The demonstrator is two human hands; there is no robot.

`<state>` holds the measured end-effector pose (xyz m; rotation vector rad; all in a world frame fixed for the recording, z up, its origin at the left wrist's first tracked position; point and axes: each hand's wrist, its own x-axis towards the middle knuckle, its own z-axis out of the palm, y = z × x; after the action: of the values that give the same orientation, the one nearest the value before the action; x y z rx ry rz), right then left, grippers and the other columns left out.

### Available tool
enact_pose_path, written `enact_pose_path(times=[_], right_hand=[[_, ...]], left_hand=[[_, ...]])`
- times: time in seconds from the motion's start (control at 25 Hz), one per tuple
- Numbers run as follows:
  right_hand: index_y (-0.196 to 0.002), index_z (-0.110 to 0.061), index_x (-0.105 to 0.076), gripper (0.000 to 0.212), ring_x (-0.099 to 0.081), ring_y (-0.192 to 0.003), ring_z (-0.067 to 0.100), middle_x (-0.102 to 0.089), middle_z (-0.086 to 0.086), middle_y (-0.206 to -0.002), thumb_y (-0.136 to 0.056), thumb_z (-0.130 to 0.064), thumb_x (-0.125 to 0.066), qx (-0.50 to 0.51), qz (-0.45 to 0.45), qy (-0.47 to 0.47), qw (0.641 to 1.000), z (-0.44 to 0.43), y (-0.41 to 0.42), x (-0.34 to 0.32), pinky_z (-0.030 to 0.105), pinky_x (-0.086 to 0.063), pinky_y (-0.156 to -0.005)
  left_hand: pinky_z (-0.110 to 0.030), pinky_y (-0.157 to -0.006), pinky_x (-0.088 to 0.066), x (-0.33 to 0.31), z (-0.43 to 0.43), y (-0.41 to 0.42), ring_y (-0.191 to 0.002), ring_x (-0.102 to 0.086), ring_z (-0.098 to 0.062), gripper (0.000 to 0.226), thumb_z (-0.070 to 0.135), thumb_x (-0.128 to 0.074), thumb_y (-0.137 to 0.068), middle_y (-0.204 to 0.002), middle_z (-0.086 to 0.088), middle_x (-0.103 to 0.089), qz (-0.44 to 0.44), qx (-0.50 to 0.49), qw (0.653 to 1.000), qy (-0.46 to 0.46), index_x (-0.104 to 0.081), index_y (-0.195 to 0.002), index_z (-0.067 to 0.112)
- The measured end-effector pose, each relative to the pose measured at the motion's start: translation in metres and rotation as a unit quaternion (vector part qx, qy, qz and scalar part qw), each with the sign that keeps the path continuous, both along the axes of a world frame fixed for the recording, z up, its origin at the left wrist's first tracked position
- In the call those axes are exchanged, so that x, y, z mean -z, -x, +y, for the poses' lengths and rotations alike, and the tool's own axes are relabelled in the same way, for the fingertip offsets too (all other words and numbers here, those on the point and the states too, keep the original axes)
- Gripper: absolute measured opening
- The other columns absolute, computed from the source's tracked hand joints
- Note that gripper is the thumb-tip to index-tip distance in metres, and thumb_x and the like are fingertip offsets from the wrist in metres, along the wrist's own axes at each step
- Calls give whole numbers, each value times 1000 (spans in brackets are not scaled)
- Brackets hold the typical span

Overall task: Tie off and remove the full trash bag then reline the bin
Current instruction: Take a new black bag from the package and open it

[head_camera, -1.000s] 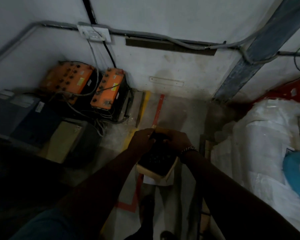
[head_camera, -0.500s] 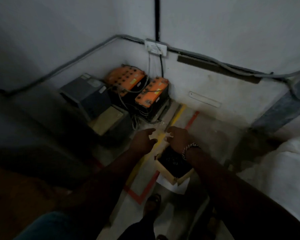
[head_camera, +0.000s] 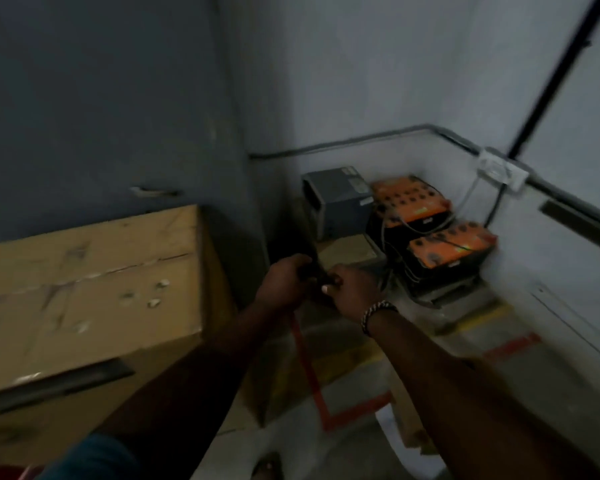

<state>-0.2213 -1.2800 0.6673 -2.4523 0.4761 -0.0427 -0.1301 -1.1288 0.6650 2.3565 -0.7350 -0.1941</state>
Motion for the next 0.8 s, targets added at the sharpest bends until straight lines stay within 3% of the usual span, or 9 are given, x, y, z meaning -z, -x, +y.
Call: enact_pose_path(times=[0.2,0.28,0.44,0.8], right_hand=[[-117,-21,-65,35,-68,-107,26,-73,7,-113,-85,-33,-75,-93,-58,5,994,105,-57,-33,35,-55,-90],[-122,-23,-64,39,-67,-110,24,-71,5,-119,-86,-34,-74,-132,-76,6,988,151,-76,-45,38,-56,-92],[-130,-26,-58,43,-64,-114,21,-64,0,-131,-90,-34,-72,-181,-83,-3,980,252,-105,-59,38,-56,-91],[-134,-27,-55,45,-64,-114,24,-62,1,-133,-92,-38,-69,-252,-109,-12,961,495,-145,-64,44,-57,-92]], left_hand=[[-25,-83,-43,-26,114,-14,-111,-65,-28,43,24,-77,-84,-121,-12,-70,-47,-88,995,25,-66,-124,11],[-21,-80,-42,-36,159,-14,-109,-65,-25,47,26,-77,-87,-125,-10,-68,-70,-116,990,41,-63,-130,13],[-31,-86,-51,-45,262,-22,-113,-63,-20,56,40,-72,-91,-137,-3,-61,-84,-191,977,53,-55,-141,23],[-27,-86,-53,-50,503,-38,-111,-63,-12,52,35,-73,-91,-135,3,-63,-123,-253,959,43,-56,-138,29]])
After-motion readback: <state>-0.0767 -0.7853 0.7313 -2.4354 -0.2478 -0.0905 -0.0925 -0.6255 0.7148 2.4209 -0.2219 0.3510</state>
